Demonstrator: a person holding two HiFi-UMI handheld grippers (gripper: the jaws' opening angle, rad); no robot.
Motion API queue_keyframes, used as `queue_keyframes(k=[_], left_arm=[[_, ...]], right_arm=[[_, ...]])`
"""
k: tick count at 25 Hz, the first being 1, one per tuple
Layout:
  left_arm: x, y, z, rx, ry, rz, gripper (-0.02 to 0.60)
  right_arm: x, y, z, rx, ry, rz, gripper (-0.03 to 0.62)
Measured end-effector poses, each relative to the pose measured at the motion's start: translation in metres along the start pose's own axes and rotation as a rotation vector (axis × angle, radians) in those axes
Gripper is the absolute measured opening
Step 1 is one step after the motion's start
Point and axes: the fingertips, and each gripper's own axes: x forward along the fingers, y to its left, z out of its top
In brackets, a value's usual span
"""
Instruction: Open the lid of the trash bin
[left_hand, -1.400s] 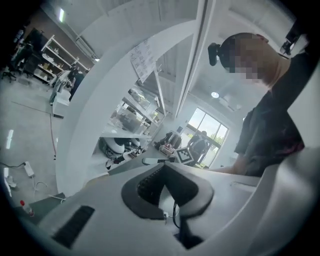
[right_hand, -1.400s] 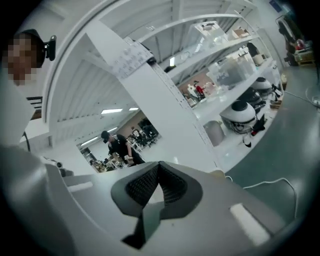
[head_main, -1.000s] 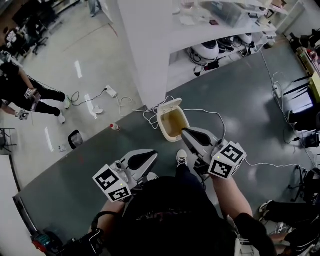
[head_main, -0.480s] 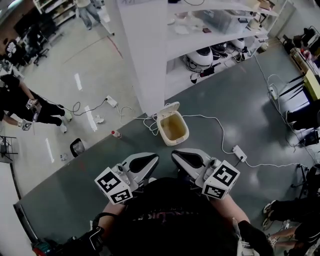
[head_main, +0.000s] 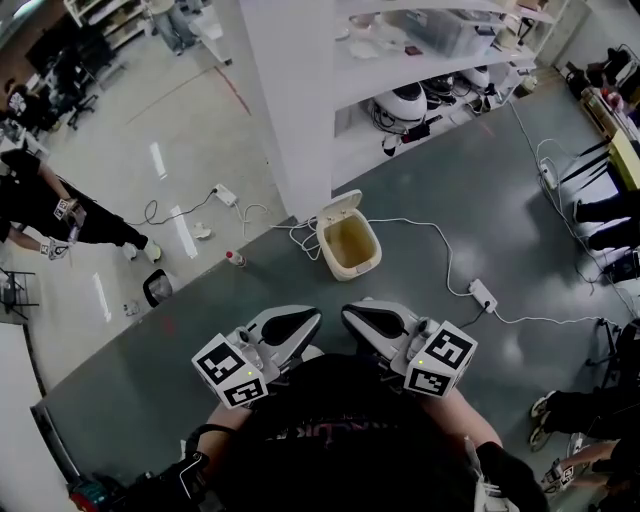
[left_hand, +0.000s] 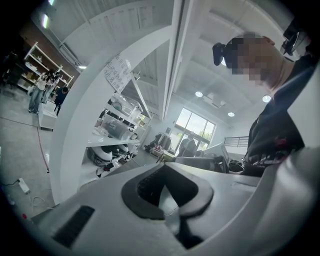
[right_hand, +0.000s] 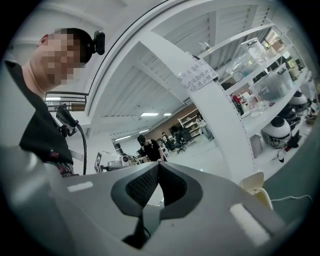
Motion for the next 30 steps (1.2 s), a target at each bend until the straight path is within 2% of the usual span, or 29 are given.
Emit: queue_keyframes(k=[30], left_arm=[[-0.014, 0.006, -0.003, -0.001, -0.003, 0.018, 0.003]], right_arm=[[0.017, 0.008, -0.013, -0.017, 0.051, 0.015, 0.006]])
